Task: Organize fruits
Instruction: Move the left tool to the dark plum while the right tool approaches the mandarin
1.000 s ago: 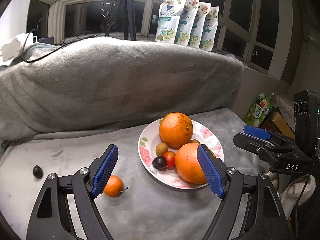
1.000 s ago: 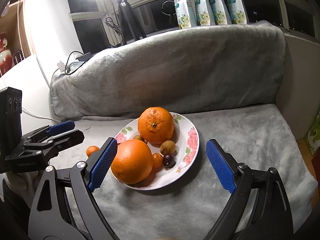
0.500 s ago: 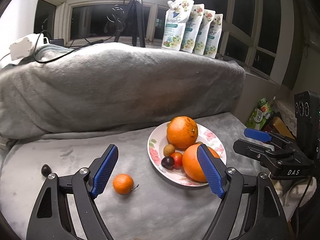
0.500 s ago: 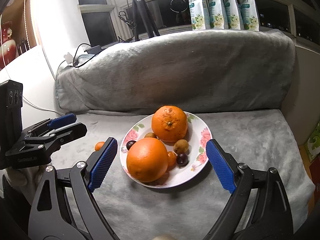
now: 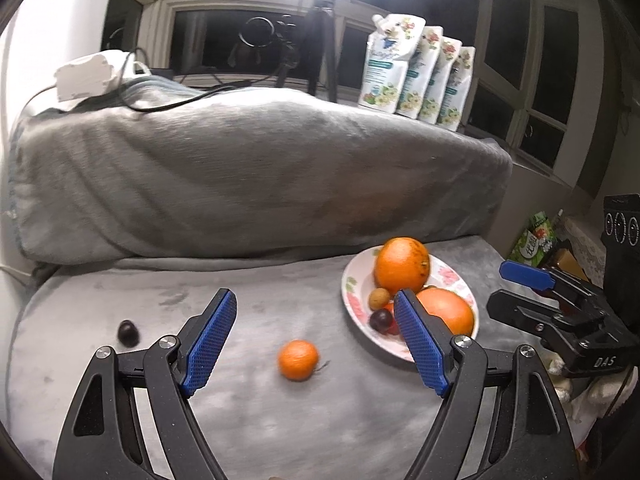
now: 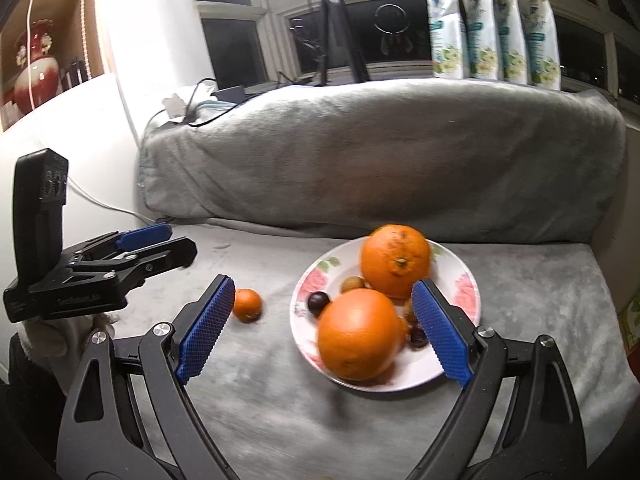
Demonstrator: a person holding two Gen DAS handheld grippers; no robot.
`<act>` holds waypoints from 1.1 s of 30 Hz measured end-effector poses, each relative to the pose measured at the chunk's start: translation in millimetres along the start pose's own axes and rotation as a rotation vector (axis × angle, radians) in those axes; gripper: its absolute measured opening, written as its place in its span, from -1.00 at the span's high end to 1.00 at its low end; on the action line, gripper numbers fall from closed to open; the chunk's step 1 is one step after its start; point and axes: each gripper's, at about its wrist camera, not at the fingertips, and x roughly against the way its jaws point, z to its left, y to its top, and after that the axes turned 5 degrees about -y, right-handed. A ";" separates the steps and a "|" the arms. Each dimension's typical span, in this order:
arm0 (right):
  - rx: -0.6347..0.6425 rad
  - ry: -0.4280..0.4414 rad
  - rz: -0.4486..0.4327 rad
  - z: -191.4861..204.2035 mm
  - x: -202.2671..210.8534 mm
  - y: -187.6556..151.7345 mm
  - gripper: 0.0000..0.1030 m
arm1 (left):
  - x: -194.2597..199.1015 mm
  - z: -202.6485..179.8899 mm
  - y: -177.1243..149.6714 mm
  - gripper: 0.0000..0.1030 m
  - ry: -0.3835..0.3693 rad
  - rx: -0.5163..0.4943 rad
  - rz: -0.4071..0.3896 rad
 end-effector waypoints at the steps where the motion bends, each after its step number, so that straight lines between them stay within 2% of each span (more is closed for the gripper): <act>1: 0.000 0.010 -0.003 3.8 -1.4 0.5 -0.79 | 1.5 4.1 -0.5 -0.58 0.006 0.004 -0.002; 9: -0.006 0.070 -0.019 28.7 -11.5 3.7 -0.79 | 15.6 49.2 -6.2 -0.58 0.085 0.055 -0.019; 17: 0.084 0.076 0.035 60.8 -30.6 -1.8 -0.79 | 18.3 89.0 -19.6 -0.57 0.146 0.101 0.002; 19: 0.112 0.075 0.049 68.4 -35.2 -4.1 -0.73 | 17.2 95.6 -22.5 -0.57 0.154 0.111 0.009; 21: 0.140 0.078 0.067 75.8 -40.6 -6.5 -0.54 | 14.6 103.6 -26.4 -0.56 0.159 0.124 0.019; 23: 0.161 0.082 0.080 81.3 -45.7 -8.9 -0.46 | 11.7 110.6 -29.1 -0.41 0.156 0.138 0.032; 26: 0.184 0.082 0.105 89.0 -56.3 -12.5 -0.41 | 5.9 121.7 -32.6 -0.30 0.158 0.157 0.051; 29: 0.193 0.088 0.145 93.8 -70.6 -16.1 -0.16 | -1.5 130.3 -34.6 -0.14 0.162 0.173 0.072; 33: 0.193 0.076 0.181 94.5 -89.4 -21.8 -0.09 | -11.8 140.1 -37.1 -0.04 0.161 0.190 0.099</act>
